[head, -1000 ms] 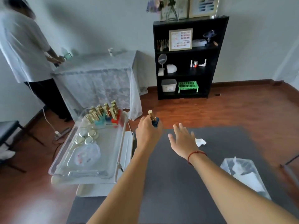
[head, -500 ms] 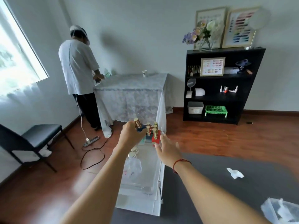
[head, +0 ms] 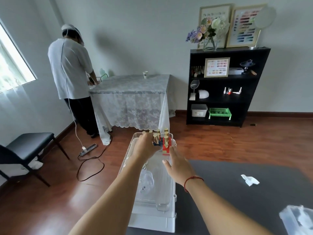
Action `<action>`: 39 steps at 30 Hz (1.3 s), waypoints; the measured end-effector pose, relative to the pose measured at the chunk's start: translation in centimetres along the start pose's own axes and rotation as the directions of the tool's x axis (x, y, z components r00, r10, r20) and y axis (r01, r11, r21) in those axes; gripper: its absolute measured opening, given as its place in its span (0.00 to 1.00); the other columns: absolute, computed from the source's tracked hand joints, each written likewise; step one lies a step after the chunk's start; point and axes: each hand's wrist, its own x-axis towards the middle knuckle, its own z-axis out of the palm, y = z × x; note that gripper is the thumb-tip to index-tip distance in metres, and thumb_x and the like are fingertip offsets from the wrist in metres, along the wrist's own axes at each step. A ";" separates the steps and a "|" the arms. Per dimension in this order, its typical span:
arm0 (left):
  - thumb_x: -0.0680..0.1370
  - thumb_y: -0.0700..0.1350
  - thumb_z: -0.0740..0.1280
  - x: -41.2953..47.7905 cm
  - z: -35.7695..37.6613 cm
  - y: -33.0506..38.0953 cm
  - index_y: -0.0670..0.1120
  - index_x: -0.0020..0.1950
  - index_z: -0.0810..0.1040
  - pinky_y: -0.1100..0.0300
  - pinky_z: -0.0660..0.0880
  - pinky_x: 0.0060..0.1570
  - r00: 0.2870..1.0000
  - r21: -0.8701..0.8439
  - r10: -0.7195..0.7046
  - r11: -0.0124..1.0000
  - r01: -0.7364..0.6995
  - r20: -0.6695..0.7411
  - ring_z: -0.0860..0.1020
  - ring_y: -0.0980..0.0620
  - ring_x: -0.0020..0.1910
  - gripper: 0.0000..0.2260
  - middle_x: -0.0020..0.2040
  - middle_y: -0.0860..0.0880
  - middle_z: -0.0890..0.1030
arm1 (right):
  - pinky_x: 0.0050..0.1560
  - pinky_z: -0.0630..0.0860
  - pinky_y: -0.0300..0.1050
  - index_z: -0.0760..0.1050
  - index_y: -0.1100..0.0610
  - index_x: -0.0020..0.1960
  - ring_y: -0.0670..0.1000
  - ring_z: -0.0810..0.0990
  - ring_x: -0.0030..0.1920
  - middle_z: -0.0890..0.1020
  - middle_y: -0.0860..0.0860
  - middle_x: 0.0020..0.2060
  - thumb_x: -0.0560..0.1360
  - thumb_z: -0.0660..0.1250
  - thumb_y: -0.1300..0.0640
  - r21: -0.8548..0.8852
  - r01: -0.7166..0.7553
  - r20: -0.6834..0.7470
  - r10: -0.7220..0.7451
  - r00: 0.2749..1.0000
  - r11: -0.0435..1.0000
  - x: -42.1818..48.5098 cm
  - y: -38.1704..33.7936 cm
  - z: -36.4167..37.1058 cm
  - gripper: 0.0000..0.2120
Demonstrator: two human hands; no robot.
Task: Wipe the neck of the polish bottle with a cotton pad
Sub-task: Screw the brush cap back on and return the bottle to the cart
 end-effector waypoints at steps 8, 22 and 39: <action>0.72 0.47 0.71 1.2 1.1 -0.4 0.43 0.38 0.75 0.60 0.64 0.25 0.999 0.145 0.024 0.989 -0.027 0.023 0.75 0.46 0.32 0.10 0.36 0.46 0.79 | 0.74 0.58 0.56 0.43 0.55 0.77 0.51 0.53 0.77 0.47 0.50 0.78 0.80 0.53 0.45 -0.021 -0.013 -0.007 0.013 1.000 1.000 0.2 -0.1 0.1 0.32; 0.71 0.36 0.72 1.5 2.5 -1.8 0.38 0.49 0.82 0.51 0.80 0.43 0.993 0.045 0.065 0.997 -0.070 0.098 0.80 0.45 0.41 0.07 0.45 0.43 0.83 | 0.74 0.53 0.55 0.42 0.56 0.77 0.51 0.51 0.77 0.44 0.51 0.78 0.81 0.52 0.45 -0.036 -0.037 0.009 0.037 0.999 0.999 0.1 -0.3 0.2 0.32; 0.69 0.31 0.71 2.2 2.6 -1.4 0.37 0.44 0.81 0.55 0.76 0.35 0.993 0.024 0.094 0.995 -0.093 -0.074 0.76 0.47 0.36 0.05 0.40 0.43 0.82 | 0.75 0.56 0.57 0.42 0.55 0.77 0.52 0.54 0.77 0.45 0.50 0.78 0.80 0.54 0.45 -0.025 -0.057 -0.006 0.057 0.998 0.998 0.4 -0.5 0.6 0.33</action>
